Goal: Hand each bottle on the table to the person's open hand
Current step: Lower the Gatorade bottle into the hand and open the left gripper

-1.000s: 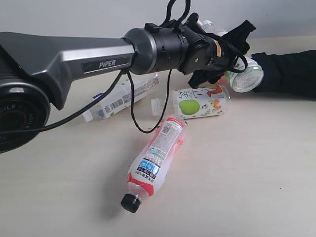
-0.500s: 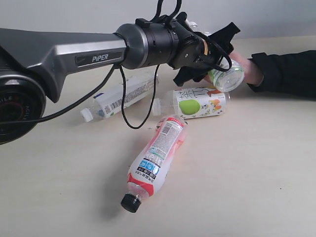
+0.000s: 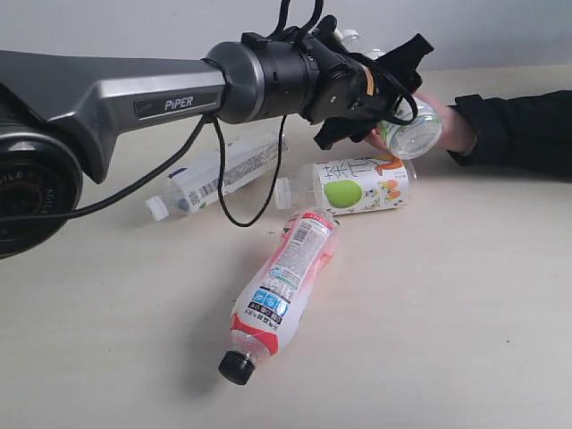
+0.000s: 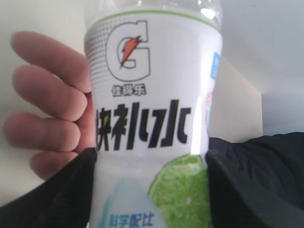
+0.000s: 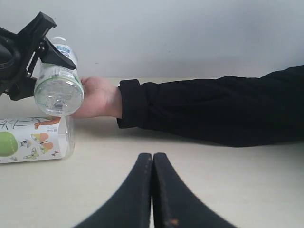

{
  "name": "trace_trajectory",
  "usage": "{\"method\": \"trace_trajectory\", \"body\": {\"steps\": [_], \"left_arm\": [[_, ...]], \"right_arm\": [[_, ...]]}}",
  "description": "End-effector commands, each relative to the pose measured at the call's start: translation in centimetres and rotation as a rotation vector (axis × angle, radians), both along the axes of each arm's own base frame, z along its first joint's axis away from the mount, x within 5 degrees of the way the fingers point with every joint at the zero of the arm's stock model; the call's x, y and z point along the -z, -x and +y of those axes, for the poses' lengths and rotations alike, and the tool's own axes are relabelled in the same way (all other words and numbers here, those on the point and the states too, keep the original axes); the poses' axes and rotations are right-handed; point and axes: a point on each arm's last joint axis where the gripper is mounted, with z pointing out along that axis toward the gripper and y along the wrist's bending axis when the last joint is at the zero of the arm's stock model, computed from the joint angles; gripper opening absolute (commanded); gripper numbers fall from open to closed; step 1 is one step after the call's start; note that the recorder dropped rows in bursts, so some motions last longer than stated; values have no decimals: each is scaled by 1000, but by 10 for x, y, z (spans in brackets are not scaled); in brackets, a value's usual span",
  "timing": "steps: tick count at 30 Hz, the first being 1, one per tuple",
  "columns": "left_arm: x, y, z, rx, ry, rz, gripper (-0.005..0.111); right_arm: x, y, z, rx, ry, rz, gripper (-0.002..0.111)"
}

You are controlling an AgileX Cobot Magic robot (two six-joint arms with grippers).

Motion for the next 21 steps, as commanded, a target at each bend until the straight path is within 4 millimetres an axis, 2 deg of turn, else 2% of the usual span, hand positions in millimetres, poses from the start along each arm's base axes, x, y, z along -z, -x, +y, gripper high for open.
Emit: {"method": "trace_trajectory", "body": {"steps": [1,5,7,14,17,21], "left_arm": [[-1,-2,0,-2,18,-4,16],[-1,-2,0,-3,13,0,42],[-1,-2,0,-4,12,1,51],[-1,-2,0,-3,10,0,61],[-1,-2,0,5,-1,-12,76],[-1,-2,0,31,-26,-38,86]], "right_arm": [[0,0,0,3,7,-14,0],[0,0,0,3,7,-14,0],[0,0,0,3,7,-14,0],[0,0,0,3,7,-14,0],[0,0,0,3,7,-14,0],[0,0,0,3,7,-14,0]]}}
